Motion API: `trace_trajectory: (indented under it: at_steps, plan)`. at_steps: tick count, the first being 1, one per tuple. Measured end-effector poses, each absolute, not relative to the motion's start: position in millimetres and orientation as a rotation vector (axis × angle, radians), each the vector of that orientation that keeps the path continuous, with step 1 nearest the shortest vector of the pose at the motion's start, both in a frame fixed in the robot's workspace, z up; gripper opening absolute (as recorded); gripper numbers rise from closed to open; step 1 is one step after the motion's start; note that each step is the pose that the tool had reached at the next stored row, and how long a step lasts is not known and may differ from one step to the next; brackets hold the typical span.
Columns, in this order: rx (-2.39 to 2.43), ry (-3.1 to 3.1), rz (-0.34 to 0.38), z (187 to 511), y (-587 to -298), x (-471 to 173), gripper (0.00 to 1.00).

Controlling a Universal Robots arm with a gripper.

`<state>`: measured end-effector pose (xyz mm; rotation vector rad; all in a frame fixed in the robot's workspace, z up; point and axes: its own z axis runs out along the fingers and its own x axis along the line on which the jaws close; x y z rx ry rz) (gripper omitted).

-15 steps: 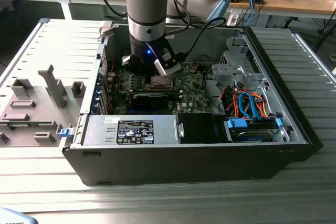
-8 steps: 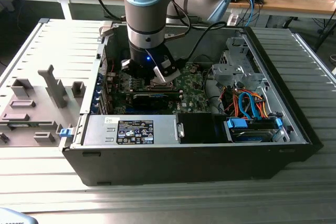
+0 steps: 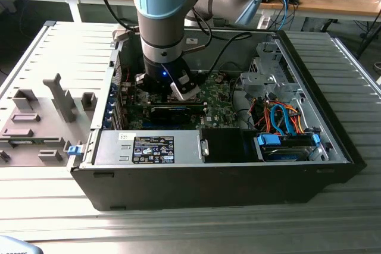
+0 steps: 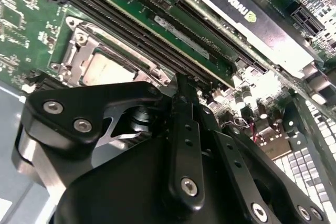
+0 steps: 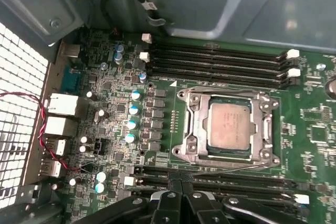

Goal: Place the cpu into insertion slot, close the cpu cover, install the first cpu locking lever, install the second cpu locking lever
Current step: 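Install the second cpu locking lever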

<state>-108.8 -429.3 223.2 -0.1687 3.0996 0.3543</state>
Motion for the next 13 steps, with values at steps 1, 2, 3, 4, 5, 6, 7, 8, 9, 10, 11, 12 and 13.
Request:
trace_trajectory:
  at_steps: [1, 2, 3, 4, 5, 6, 7, 8, 9, 10, 11, 12, 13]
  plan:
    - [-0.171, 3.100, 0.353, 221.8, -429.2, -110.2, 0.11]
    - [-0.174, 3.100, 0.353, 220.8, -429.2, -111.0, 0.11]
    - [-0.180, 3.100, 0.351, 219.4, -429.2, -111.7, 0.11]
    - [-0.184, 3.101, 0.350, 218.5, -429.0, -111.7, 0.11]
    - [-0.189, 3.101, 0.348, 217.6, -428.7, -111.8, 0.11]
    - [-0.198, 3.103, 0.340, 216.0, -427.2, -111.9, 0.11]
    - [-0.253, 3.104, 0.323, 208.4, -414.3, -112.3, 0.11]
    - [-0.273, 3.104, 0.323, 203.7, -413.4, -112.6, 0.11]
    - [-0.292, 3.103, 0.325, 202.4, -412.1, -112.6, 0.11]
    - [-0.298, 3.103, 0.327, 202.3, -411.6, -112.7, 0.11]
    - [-0.304, 3.103, 0.328, 202.3, -411.0, -112.7, 0.11]
    - [-0.313, 3.102, 0.330, 202.3, -410.1, -112.6, 0.11]
    - [-0.318, 3.101, 0.333, 201.7, -409.4, -112.6, 0.11]
